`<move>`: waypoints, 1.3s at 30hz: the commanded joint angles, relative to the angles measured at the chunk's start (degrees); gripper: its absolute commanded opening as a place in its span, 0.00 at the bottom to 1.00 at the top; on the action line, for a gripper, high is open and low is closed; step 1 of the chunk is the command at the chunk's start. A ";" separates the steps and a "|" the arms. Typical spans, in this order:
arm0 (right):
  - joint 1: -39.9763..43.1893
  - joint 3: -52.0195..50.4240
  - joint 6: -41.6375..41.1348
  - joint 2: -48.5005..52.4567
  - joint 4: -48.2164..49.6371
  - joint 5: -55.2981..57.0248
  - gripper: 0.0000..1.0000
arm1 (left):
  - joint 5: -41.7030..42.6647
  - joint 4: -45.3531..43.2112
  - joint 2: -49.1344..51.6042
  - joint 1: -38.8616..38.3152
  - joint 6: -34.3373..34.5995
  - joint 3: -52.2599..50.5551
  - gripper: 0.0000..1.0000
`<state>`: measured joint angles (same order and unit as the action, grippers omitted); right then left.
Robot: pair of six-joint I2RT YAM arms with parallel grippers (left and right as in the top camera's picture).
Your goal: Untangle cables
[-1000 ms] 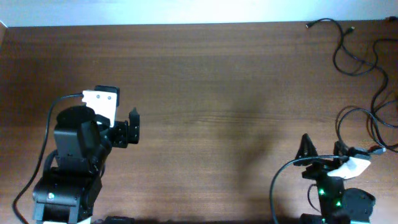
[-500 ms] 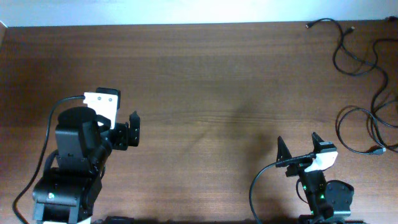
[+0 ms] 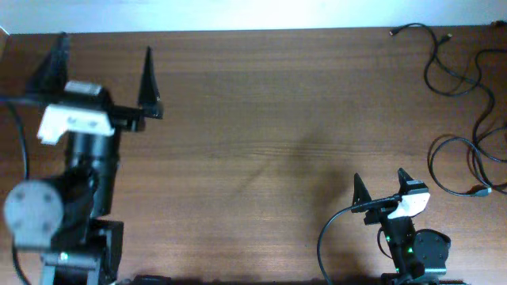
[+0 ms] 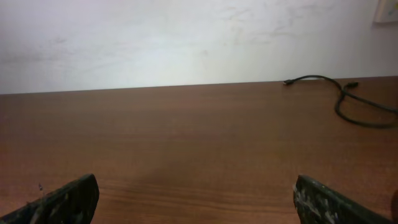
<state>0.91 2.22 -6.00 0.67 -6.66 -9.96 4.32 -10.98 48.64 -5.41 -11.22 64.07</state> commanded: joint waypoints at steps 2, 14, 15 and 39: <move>-0.52 -0.50 0.00 -0.31 0.04 0.50 0.99 | 4.33 -4.04 -4.50 -0.17 -0.85 0.13 0.99; -0.52 -0.50 0.00 -0.31 0.04 0.50 0.99 | 4.96 -31.80 -46.64 3.41 2.84 -54.03 0.99; -0.52 -0.50 0.00 -0.31 0.04 0.50 0.99 | 4.92 -31.52 -48.46 4.33 3.91 -57.86 0.99; -0.52 -0.50 0.00 -0.31 0.04 0.50 0.99 | -1.31 15.56 -48.35 5.64 0.42 -63.56 0.99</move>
<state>0.91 2.02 -6.02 0.73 -6.35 -9.96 3.60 3.97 0.58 -0.12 -10.09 0.58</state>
